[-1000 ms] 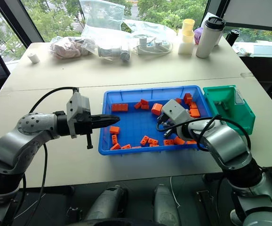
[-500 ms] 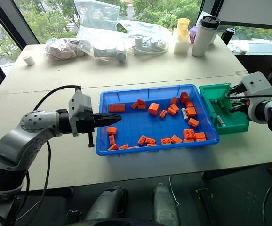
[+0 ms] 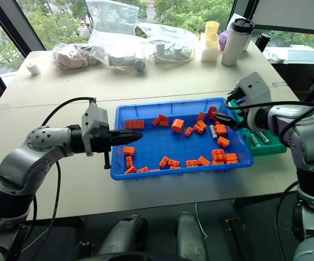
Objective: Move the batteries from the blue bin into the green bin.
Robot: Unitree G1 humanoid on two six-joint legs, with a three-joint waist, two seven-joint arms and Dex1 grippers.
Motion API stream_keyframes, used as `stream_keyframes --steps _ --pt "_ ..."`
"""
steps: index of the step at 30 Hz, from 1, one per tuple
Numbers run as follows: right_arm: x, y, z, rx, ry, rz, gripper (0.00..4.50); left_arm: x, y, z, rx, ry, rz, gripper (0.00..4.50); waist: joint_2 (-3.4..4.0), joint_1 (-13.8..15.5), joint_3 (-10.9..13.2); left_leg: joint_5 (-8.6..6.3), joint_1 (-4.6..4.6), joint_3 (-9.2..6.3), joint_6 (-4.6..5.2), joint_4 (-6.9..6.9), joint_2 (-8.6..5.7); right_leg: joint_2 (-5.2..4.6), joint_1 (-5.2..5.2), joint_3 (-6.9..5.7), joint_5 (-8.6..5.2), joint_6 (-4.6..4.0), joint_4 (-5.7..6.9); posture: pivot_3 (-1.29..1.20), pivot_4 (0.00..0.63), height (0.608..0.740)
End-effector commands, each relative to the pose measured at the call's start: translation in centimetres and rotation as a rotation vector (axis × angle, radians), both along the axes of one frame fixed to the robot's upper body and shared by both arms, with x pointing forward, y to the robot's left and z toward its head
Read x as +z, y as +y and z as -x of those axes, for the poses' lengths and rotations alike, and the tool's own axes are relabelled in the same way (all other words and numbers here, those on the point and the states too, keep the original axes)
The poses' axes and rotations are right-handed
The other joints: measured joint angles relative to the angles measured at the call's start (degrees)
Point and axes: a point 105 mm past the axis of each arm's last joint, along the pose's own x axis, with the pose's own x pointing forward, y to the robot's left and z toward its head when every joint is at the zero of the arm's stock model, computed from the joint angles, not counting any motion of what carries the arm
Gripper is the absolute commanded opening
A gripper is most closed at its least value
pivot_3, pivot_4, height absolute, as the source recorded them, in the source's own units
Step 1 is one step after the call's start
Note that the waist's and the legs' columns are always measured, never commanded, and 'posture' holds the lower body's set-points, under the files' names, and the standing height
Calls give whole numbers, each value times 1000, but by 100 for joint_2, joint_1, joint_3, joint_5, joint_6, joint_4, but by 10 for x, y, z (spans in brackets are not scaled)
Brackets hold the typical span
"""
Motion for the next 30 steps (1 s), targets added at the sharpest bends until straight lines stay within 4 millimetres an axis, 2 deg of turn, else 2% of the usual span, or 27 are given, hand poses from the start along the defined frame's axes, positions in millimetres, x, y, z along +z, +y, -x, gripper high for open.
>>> stream_keyframes --steps 1,4,9,14,24,27,30 --pt "-15 5 -2 -9 34 16 4415 10 -2 3 -15 -49 -3 0 0 53 1 0 -3 0 0 1 -3 -3 -1 0 0 0 -1 0 150 740" --pt "-37 8 -5 -11 82 25 4415 12 -4 4 -16 -54 -1 0 -1 107 1 0 -7 5 1 6 -13 -14 -3 1 0 1 -5 0 150 740" --pt "-57 3 -5 -35 121 67 4415 12 -5 7 -8 -53 9 0 0 101 1 0 -4 3 0 4 -9 -11 -5 1 0 0 0 0 150 740" --pt "-66 -2 -4 -55 141 74 4415 13 -6 7 3 -53 13 0 -1 99 0 0 -2 4 0 4 -7 -6 -5 1 0 0 2 0 150 740" --pt "-72 -5 -3 -84 168 32 4415 14 -9 4 16 -61 29 0 -1 108 0 0 -2 3 0 6 -7 -6 -1 1 0 1 2 0 150 740" --pt "-74 -2 -4 -81 173 18 3537 15 -10 2 21 -64 35 0 -1 107 0 0 -2 3 0 6 -7 -6 -1 1 0 1 1 0 150 740" --pt "-76 2 -4 -64 166 36 2090 15 -10 1 24 -66 38 0 -1 100 0 0 -1 4 0 6 -7 -6 -1 1 0 1 2 0 150 740"
